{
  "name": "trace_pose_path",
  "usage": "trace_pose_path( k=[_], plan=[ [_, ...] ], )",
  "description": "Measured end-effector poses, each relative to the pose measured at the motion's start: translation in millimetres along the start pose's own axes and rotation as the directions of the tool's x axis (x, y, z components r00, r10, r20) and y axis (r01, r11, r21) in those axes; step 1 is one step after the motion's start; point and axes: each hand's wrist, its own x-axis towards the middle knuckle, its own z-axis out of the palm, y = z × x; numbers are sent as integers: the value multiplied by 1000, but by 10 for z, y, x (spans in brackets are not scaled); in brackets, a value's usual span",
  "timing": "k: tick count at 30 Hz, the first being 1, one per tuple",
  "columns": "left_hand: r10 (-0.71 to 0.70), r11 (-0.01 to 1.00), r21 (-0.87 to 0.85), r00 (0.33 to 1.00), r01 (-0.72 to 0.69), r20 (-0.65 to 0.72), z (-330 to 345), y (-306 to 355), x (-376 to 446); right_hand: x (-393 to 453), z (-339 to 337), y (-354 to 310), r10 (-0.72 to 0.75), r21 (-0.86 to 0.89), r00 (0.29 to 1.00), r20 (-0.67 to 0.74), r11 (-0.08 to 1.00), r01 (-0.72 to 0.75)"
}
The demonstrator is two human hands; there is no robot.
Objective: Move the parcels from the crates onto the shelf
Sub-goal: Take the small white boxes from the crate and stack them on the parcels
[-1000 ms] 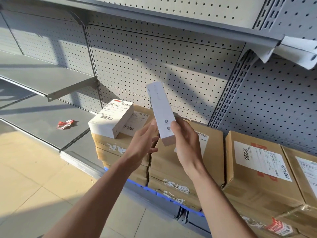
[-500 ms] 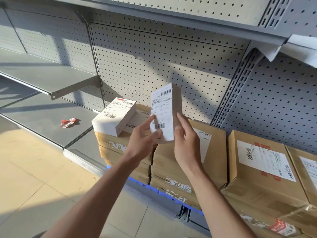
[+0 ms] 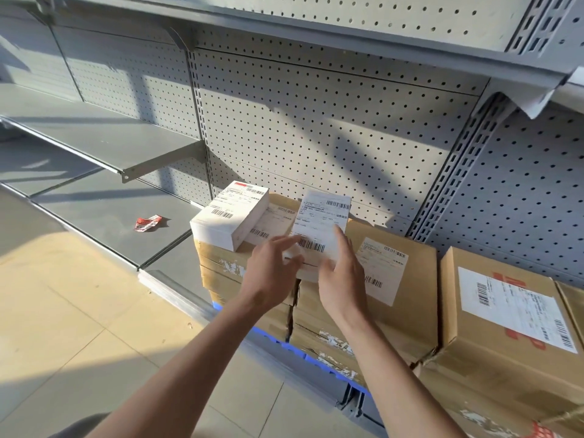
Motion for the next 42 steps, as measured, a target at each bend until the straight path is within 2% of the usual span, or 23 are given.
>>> trace_pose_path(
  k=[7,10,14,17,20,23,27,37,42],
  plan=[
    [-23,996,86,1000,24,-17,-35,-94,18,36,169,52,56,-68,981,186,997,-44],
    [-20,993,115,999,24,-38,-83,-137,42,72,211,50,51,-86,985,162,996,-37],
    [71,990,132,982,-48,-177,-300,-251,129,98,293,3,21,-131,989,148,991,-2],
    [132,966,248,963,-71,-237,-490,-427,199,137,330,-15,-15,-178,991,134,983,39],
    [135,902,431,968,-33,-209,-646,-642,220,182,401,-27,-53,-225,986,155,970,88],
    [98,830,558,988,-16,-118,-755,-814,190,213,509,-62,-77,-242,978,193,962,123],
    [93,819,571,994,-48,-51,-835,-902,172,226,624,-169,-107,-259,968,226,951,166],
    [87,838,542,996,-56,-31,-838,-934,166,206,811,-272,-172,-340,950,261,905,257],
    [84,827,559,996,-57,-23,-826,-956,158,197,832,-304,-168,-372,952,255,892,257]
  ],
)
